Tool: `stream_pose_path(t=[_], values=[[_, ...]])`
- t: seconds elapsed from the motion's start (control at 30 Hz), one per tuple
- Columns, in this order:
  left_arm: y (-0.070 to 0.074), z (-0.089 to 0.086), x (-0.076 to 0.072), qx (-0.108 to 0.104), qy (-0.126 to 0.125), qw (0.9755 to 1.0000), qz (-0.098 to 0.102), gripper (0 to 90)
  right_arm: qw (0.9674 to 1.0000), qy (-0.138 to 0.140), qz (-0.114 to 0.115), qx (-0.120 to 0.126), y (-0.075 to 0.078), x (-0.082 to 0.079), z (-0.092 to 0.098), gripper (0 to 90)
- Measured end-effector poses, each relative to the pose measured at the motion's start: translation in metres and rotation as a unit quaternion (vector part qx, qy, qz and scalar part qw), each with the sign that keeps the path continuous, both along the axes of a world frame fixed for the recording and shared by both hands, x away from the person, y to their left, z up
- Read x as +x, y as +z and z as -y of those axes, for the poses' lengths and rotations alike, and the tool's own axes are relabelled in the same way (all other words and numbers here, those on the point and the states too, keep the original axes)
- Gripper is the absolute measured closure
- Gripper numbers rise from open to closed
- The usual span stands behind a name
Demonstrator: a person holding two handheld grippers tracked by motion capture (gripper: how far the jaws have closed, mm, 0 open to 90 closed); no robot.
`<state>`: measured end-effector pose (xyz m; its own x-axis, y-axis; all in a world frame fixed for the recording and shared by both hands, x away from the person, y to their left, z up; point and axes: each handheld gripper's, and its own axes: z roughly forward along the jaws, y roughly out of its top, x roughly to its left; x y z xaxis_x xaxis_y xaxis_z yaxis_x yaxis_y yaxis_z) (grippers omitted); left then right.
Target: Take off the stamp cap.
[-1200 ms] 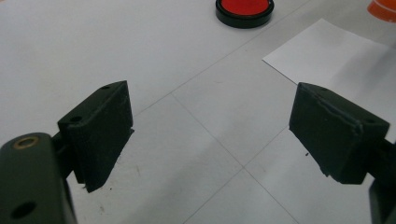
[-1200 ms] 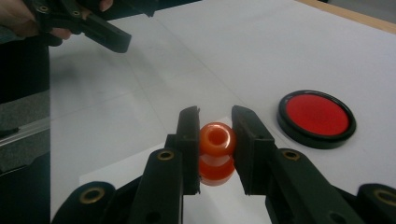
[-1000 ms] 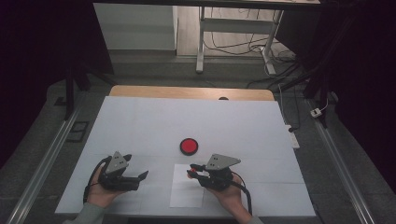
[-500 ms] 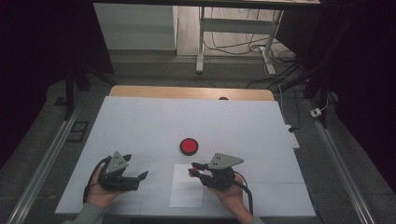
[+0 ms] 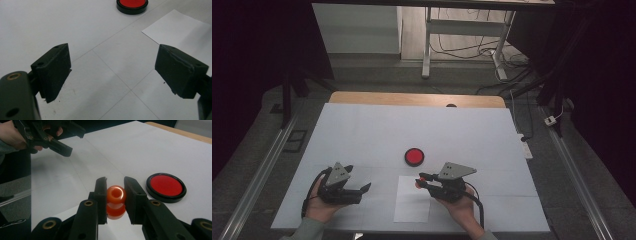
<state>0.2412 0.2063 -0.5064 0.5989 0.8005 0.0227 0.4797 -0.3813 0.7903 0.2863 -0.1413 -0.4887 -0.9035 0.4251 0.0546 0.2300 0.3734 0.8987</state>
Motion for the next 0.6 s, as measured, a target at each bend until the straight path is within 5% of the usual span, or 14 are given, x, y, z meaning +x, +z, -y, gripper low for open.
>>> stream_pose_path(t=[0.6], values=[[0.005, 0.025, 0.001, 0.003, -0.049, 0.9988, 0.002, 14.9, 1.0000, -0.004, -0.004, 0.002, -0.003, -0.003, -0.002, 72.1]])
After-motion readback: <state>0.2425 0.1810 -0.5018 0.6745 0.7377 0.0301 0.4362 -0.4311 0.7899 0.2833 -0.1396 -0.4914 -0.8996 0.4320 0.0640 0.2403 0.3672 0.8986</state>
